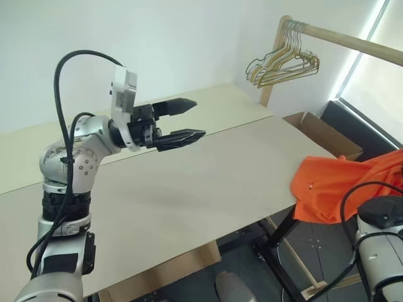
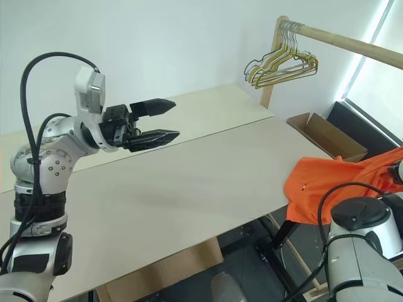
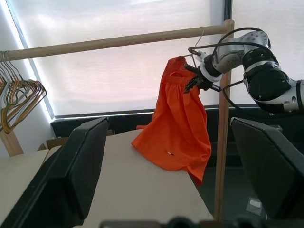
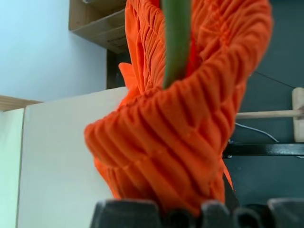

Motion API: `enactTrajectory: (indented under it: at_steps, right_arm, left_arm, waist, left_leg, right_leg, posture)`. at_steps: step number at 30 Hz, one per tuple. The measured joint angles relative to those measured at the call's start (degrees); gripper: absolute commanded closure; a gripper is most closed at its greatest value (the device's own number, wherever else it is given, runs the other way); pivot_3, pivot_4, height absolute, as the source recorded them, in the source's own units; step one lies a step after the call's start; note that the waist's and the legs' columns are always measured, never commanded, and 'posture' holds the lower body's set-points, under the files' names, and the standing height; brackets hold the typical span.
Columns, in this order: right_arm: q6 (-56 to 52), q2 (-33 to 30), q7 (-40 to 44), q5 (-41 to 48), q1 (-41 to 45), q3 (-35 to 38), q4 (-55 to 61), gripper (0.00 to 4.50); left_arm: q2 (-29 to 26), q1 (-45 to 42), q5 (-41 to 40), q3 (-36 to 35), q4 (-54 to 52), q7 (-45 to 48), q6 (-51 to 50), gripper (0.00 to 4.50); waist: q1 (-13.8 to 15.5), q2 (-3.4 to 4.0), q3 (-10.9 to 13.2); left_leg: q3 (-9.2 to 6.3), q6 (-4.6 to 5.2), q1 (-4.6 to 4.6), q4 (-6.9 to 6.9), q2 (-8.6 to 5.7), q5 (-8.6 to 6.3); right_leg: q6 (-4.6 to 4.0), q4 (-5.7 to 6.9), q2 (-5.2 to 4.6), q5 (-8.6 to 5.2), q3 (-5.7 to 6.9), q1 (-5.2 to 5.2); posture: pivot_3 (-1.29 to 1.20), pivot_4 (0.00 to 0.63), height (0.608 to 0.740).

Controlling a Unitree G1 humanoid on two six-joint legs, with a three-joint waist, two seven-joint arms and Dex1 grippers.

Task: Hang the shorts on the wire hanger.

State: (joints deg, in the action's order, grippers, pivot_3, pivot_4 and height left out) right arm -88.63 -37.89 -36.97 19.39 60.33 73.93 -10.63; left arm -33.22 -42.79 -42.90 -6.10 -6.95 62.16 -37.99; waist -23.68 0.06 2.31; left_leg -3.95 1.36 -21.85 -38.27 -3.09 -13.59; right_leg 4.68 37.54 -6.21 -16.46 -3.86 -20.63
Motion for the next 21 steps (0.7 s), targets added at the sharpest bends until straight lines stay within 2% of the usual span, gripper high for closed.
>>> enactTrajectory:
  at_steps: [5,10,18,19,21]
  right_arm:
    - [0.00,0.41,2.66,-3.61,-0.13,-1.43,0.67,4.50]
    - [0.00,1.08,5.02,-6.84,-0.96,-2.10,1.08,3.02]
    - [1.48,2.72,7.08,-11.30,-1.11,-5.64,3.26,0.29]
    - [2.01,2.73,7.35,-11.59,-1.17,-5.97,3.84,0.06]
    - [3.07,2.72,7.94,-12.59,-1.70,-6.98,4.69,0.06]
  left_arm:
    - [-0.41,0.00,-0.49,0.00,-1.24,-0.02,-1.17,0.04]
    - [-1.07,0.10,-1.35,-0.01,-1.25,0.48,-1.91,0.00]
    - [-1.30,0.10,-1.50,0.01,-1.24,1.06,-1.92,0.00]
    - [-1.33,0.10,-1.50,0.00,-1.23,1.08,-1.92,0.00]
    - [-1.34,0.10,-1.50,0.00,-1.24,1.06,-1.92,0.00]
  waist:
    - [-0.02,-0.01,0.01]
    - [-0.01,-0.01,0.00]
    - [-0.23,0.01,0.00]
    - [-0.22,0.01,0.00]
    - [-0.20,0.01,0.00]
  left_leg:
    - [-0.01,0.09,0.32,0.01,0.00,-0.07]
    - [0.00,0.11,0.34,0.01,-0.04,-0.08]
    - [0.06,0.13,0.37,0.02,-0.07,-0.09]
    - [0.06,0.13,0.36,0.02,-0.06,-0.10]
    - [0.06,0.13,0.36,0.02,-0.06,-0.10]
  right_leg:
    - [0.03,-0.24,0.00,-0.01,0.03,0.41]
    - [0.14,-0.37,-0.05,0.07,-0.01,0.47]
    - [0.17,-0.38,-0.10,0.08,-0.08,0.46]
    - [0.17,-0.38,-0.10,0.08,-0.08,0.46]
    - [0.18,-0.38,-0.10,0.09,-0.08,0.47]
  posture:
    - [-0.41,0.013,0.740]
    - [-0.40,0.009,0.740]
    - [-0.39,0.003,0.740]
    - [-0.39,0.002,0.740]
    - [-0.39,0.000,0.740]
